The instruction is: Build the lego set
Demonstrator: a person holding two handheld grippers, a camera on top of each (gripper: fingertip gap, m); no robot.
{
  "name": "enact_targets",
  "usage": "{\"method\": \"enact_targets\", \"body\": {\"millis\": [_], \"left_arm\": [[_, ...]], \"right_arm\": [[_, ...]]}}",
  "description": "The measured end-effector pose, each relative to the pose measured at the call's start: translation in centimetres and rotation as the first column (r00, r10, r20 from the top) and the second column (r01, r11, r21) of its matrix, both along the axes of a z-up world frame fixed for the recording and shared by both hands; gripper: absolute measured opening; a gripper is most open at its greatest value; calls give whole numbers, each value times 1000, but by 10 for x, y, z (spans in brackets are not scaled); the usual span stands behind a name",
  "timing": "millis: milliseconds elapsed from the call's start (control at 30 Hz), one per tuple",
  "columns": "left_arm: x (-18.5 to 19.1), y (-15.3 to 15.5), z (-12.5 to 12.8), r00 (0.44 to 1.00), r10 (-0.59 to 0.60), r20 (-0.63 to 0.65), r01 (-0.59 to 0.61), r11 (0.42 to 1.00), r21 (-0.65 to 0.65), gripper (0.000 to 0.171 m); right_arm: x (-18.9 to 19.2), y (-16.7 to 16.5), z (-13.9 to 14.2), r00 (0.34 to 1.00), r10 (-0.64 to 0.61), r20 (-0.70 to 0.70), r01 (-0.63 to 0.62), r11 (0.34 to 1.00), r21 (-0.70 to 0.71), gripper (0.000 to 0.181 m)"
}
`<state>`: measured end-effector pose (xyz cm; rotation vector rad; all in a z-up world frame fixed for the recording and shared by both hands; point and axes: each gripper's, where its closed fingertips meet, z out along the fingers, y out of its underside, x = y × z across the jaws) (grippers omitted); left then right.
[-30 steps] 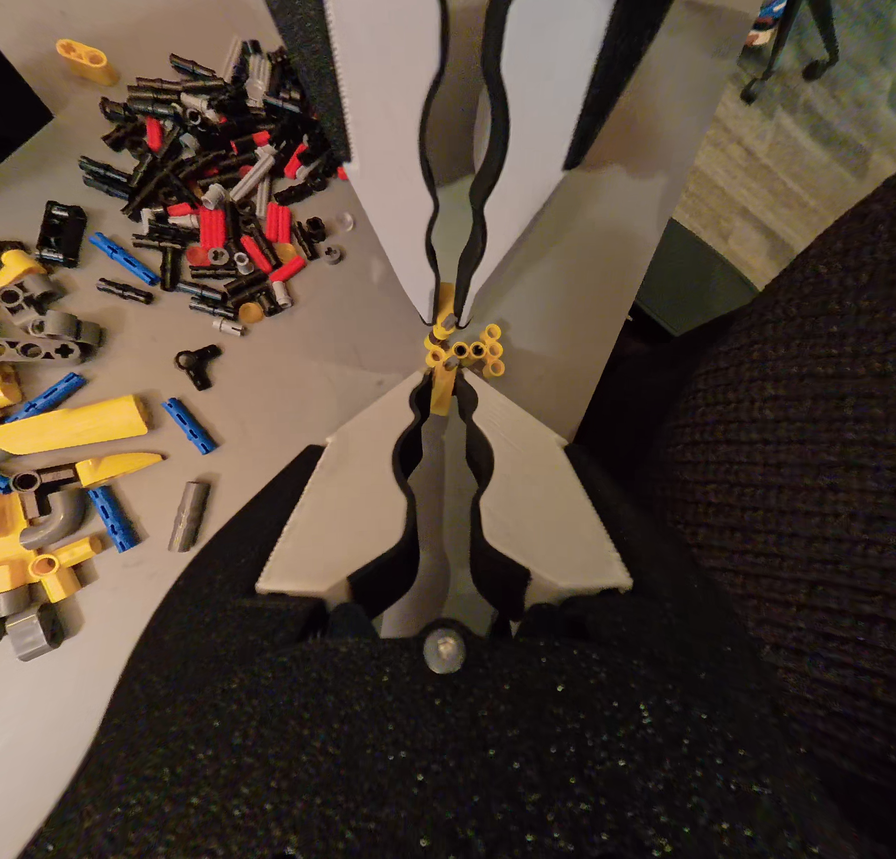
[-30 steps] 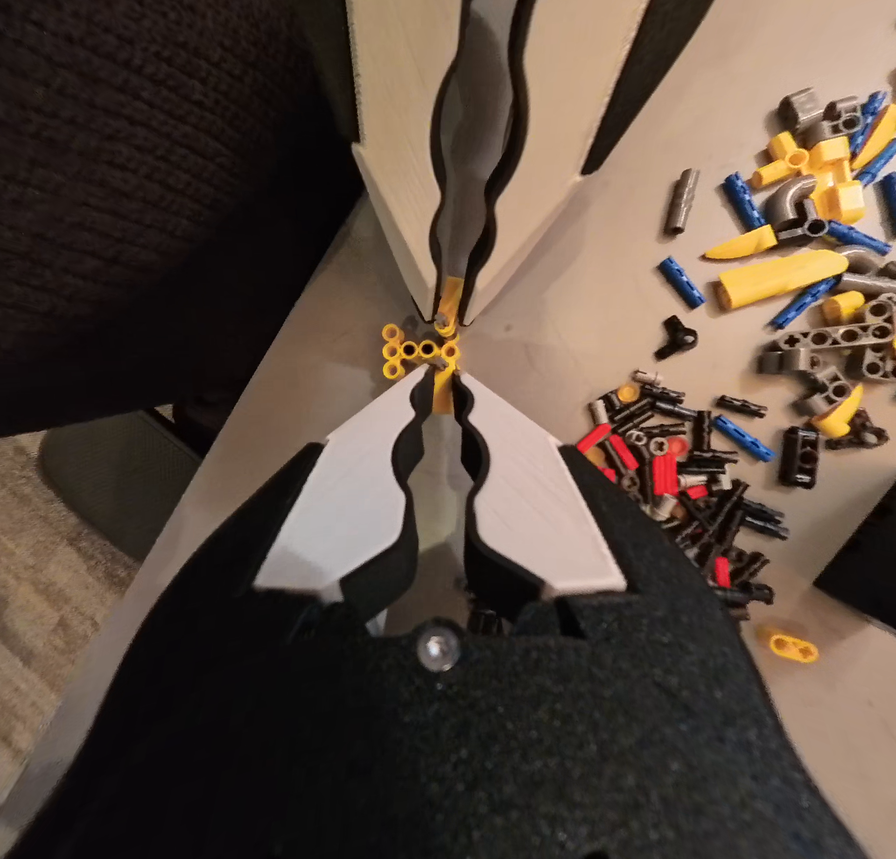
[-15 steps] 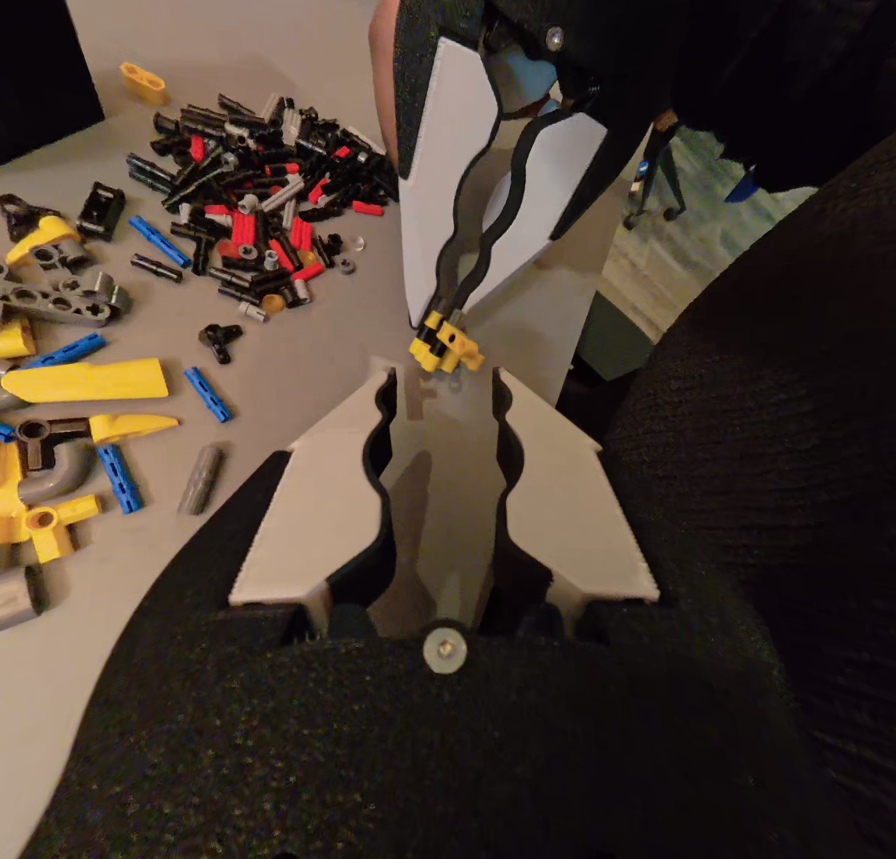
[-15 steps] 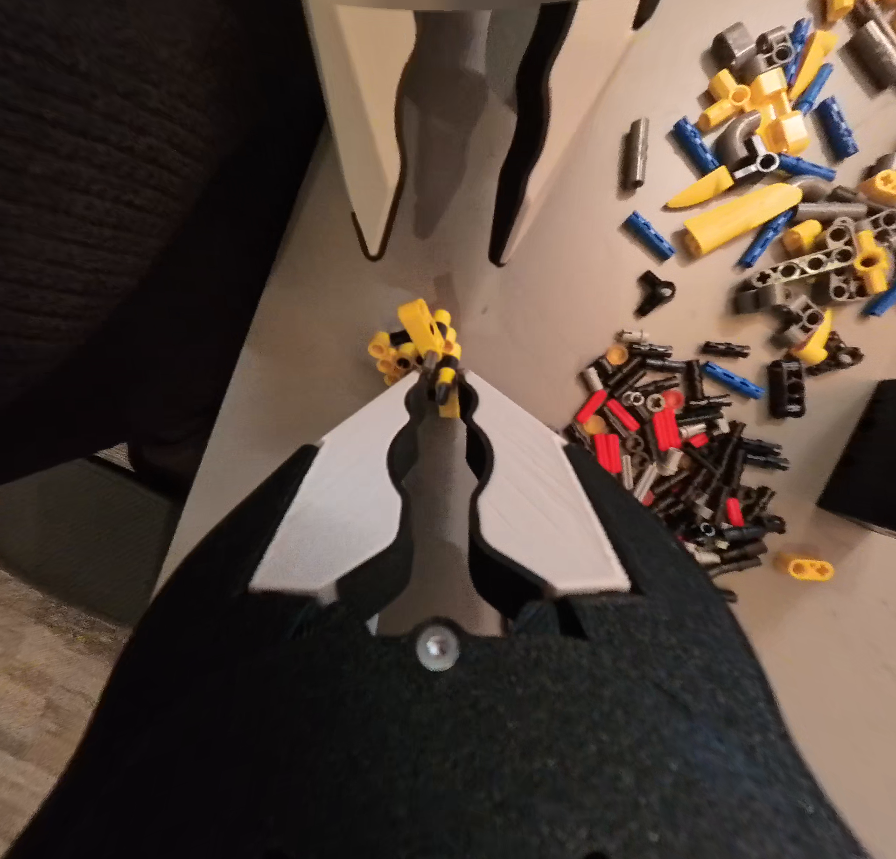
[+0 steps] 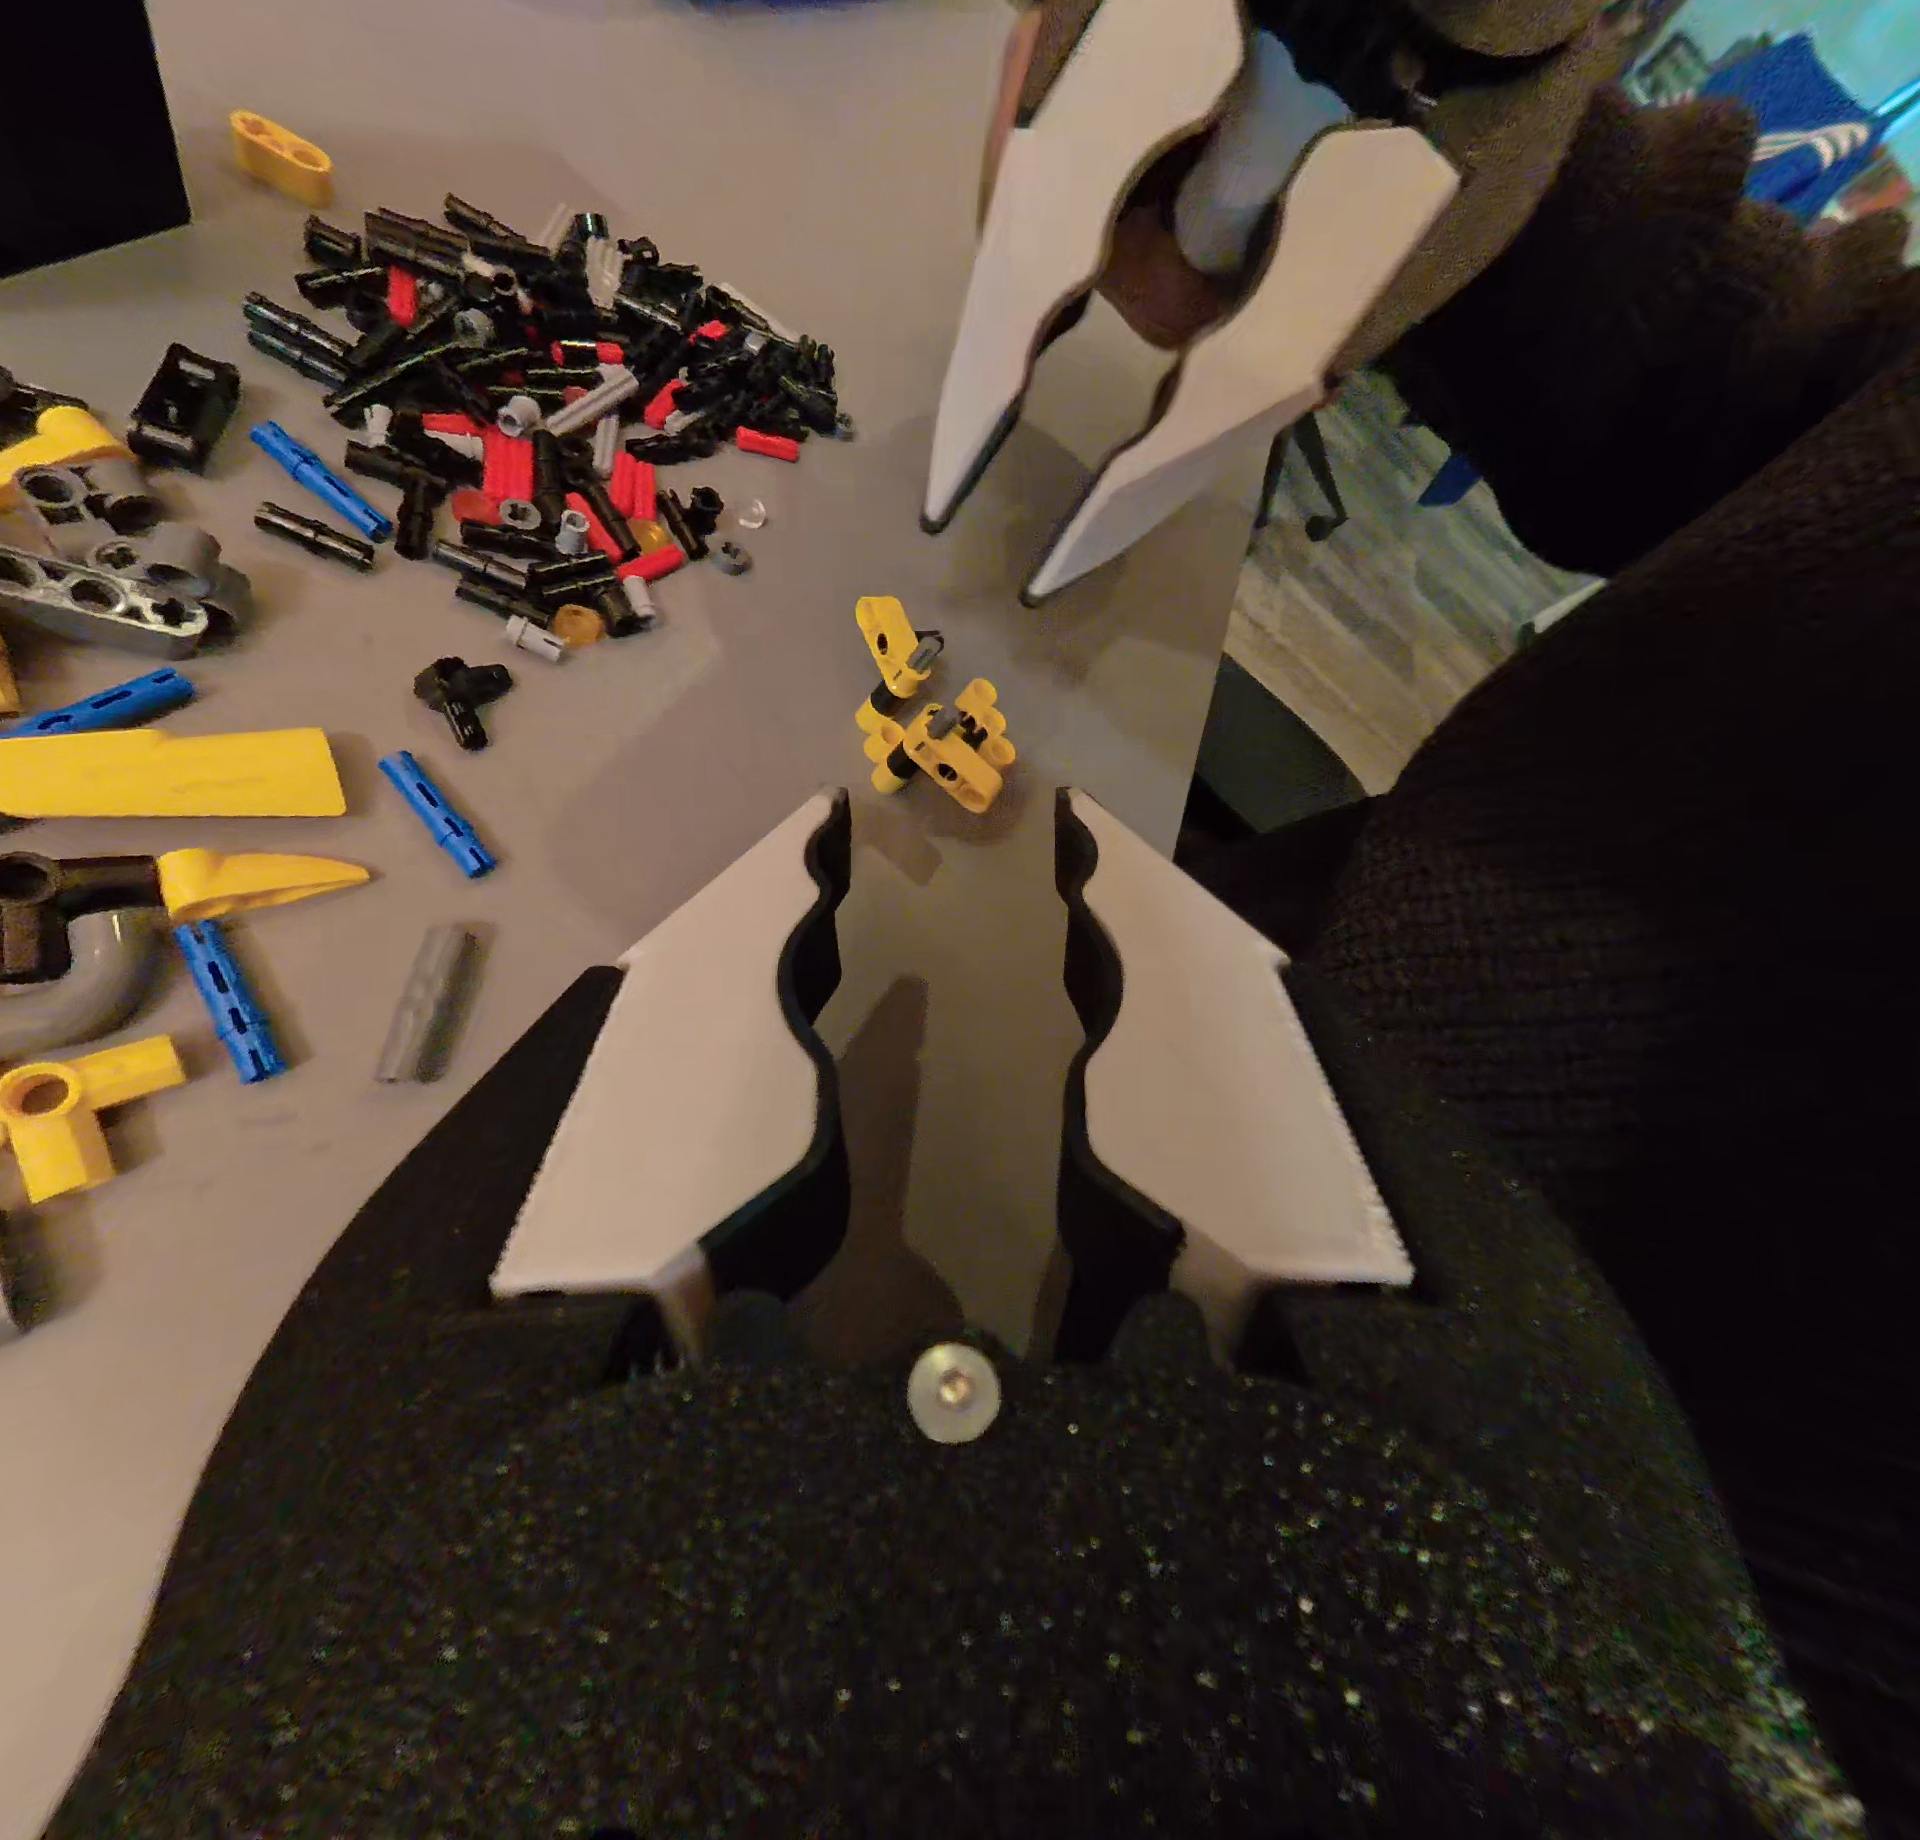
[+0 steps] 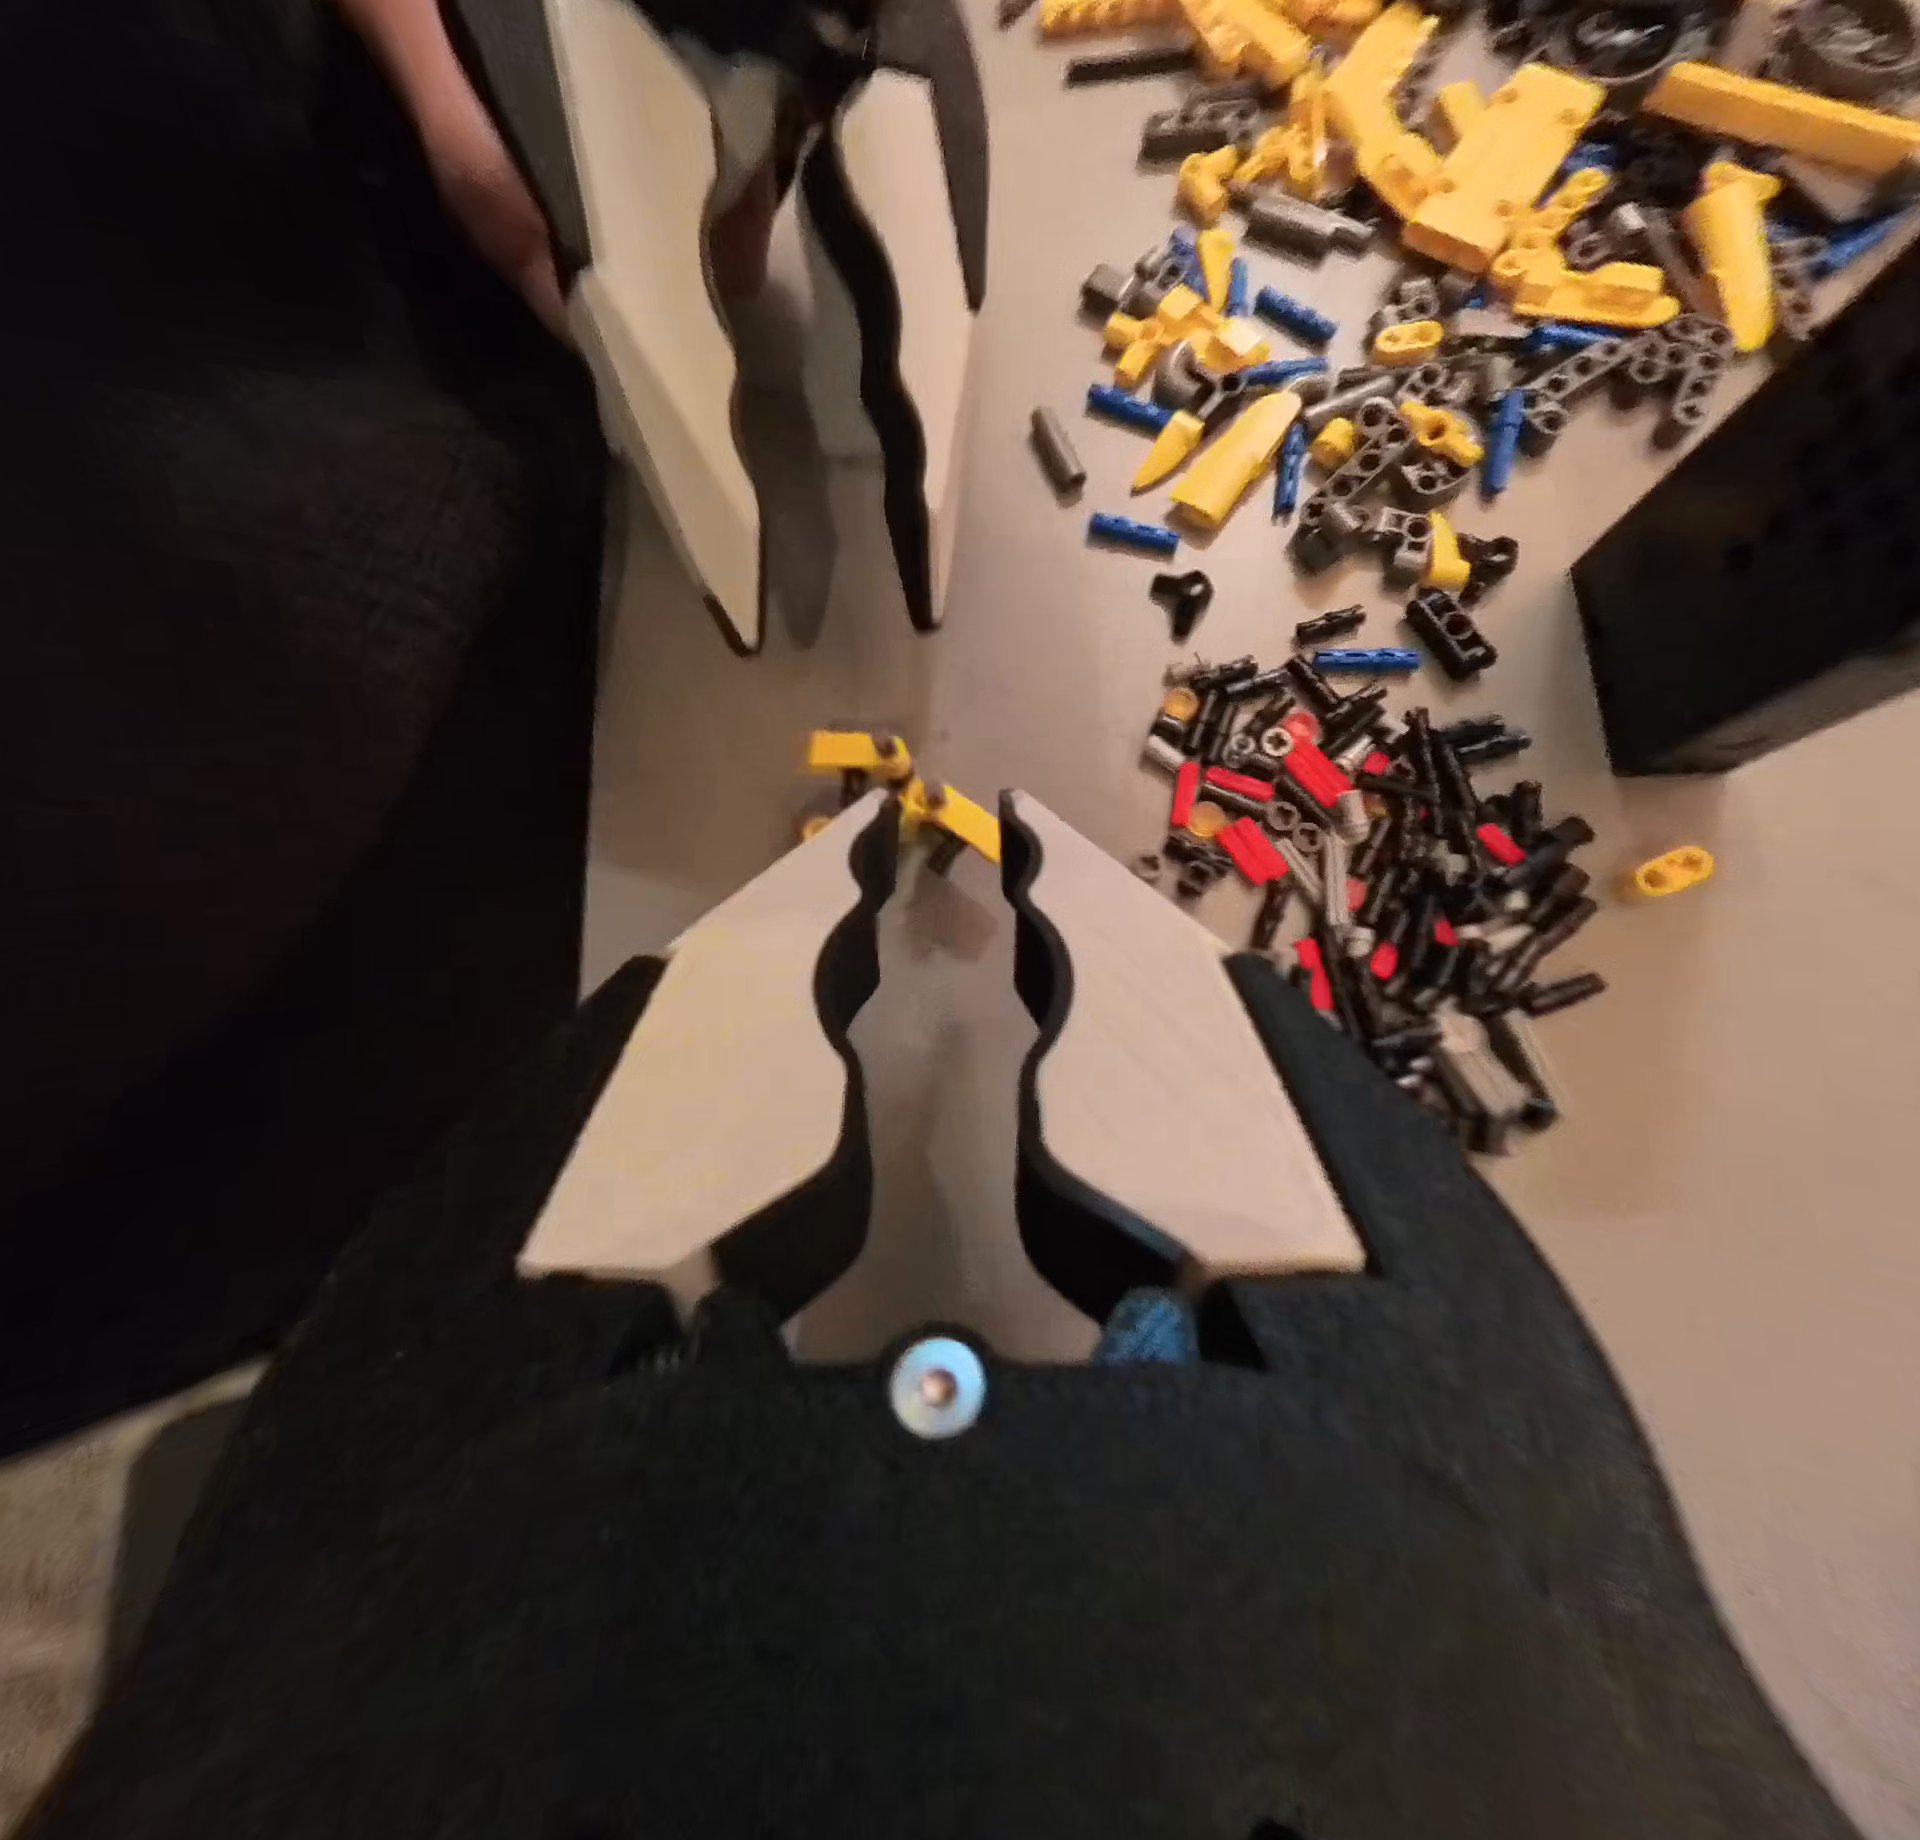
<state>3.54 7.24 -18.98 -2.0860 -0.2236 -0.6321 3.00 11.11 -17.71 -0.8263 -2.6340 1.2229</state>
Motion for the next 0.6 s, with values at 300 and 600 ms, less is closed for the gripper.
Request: {"method": "enact_targets", "body": {"millis": [300, 600], "left_arm": [[4, 4, -3, 988, 8, -157, -8, 1000, 1, 39], [-1, 10, 0, 964, 52, -259, -45, 998, 33, 39]], "right_arm": [[24, -7, -9, 907, -411, -97, 383, 897, -220, 26], [17, -1, -20, 844, -470, -258, 475, 879, -48, 26]]}}
